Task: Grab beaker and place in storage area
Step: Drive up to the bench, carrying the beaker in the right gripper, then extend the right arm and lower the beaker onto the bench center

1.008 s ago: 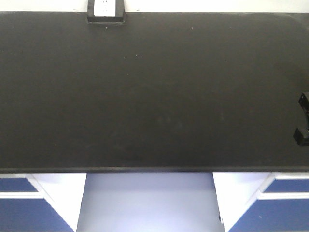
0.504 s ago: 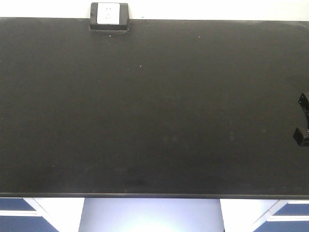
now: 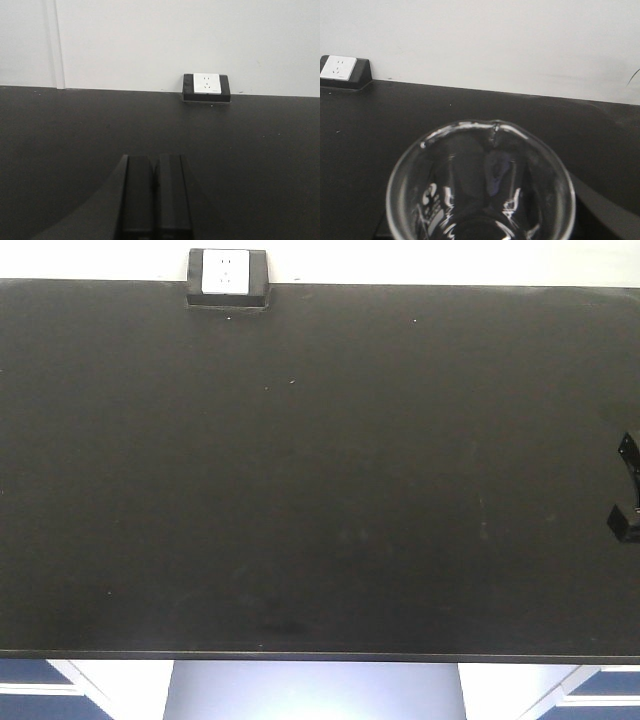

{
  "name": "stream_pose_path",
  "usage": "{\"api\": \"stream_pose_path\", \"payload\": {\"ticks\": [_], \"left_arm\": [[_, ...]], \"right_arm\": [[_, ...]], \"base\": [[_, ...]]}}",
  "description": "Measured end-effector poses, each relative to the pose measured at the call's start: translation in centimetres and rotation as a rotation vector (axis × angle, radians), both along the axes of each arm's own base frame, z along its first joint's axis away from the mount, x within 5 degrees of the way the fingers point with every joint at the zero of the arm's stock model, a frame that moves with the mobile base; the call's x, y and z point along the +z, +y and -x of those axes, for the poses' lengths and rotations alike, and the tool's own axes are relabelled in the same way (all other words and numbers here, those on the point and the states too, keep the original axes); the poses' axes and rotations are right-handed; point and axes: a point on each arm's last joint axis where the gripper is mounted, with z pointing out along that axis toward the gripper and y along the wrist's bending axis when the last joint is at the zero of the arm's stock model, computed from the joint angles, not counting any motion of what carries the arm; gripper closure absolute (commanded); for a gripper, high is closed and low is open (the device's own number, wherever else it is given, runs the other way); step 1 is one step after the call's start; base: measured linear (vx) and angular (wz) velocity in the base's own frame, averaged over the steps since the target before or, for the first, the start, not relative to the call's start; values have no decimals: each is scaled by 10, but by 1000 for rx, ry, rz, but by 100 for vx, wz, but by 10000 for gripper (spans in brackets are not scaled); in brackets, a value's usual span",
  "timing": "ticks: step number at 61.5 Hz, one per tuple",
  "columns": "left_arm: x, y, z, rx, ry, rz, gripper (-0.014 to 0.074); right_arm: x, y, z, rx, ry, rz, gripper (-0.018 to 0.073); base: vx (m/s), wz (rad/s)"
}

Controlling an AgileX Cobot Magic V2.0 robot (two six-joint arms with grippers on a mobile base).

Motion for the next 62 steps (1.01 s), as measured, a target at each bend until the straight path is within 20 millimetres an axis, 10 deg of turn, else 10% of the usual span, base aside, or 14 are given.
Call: {"api": "stream_pose_path", "payload": {"ticks": [25, 62], "left_arm": [[0, 0, 0, 0, 0, 0, 605], [0, 0, 0, 0, 0, 0, 605]], "right_arm": [[3, 8, -9, 80, -63, -16, 564], [-33, 48, -126, 424, 23, -50, 563]], "base": [[0, 0], [0, 0]]}}
